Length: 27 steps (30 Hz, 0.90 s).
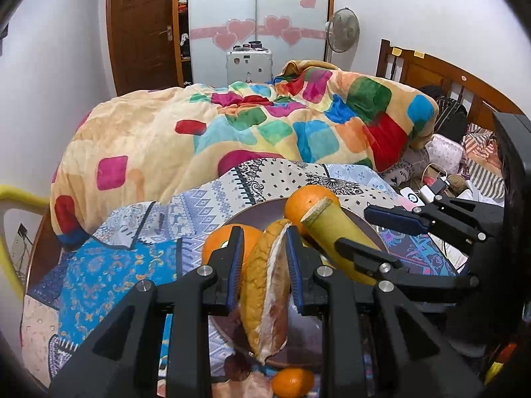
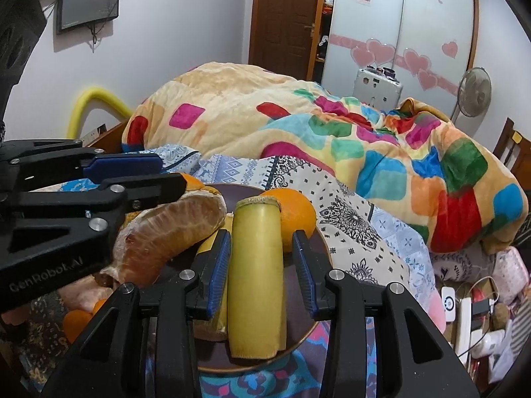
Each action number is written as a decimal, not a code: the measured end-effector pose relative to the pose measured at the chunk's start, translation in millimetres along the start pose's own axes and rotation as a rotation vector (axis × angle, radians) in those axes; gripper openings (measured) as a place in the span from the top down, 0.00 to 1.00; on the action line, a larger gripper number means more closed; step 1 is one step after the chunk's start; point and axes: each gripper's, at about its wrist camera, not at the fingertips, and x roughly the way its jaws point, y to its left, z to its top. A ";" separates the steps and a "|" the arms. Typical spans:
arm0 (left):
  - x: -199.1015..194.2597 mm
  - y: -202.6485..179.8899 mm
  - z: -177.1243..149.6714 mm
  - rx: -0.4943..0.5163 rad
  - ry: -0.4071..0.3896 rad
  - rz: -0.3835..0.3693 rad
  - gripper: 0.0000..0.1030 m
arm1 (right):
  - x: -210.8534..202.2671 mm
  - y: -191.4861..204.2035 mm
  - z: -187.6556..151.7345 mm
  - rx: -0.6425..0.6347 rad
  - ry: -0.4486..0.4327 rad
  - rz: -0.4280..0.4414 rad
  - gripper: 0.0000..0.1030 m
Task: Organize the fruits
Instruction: 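Lower both fruits onto the plate and open both grippers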
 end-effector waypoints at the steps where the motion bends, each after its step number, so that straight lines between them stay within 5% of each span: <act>1: -3.7 1.0 -1.2 -0.001 -0.002 0.002 0.76 | -3.2 -0.5 -0.4 0.007 -0.003 0.002 0.66; 8: -41.1 8.3 -15.5 0.005 -0.017 0.031 0.74 | -30.0 4.2 -4.9 0.025 -0.028 0.003 0.66; 13: -73.7 17.0 -33.1 0.005 -0.039 0.060 0.53 | -56.2 17.0 -11.6 0.028 -0.068 0.006 0.51; 27: -109.9 49.7 -95.8 -0.029 0.033 0.104 0.48 | -68.5 70.5 -40.8 0.007 -0.052 0.102 0.50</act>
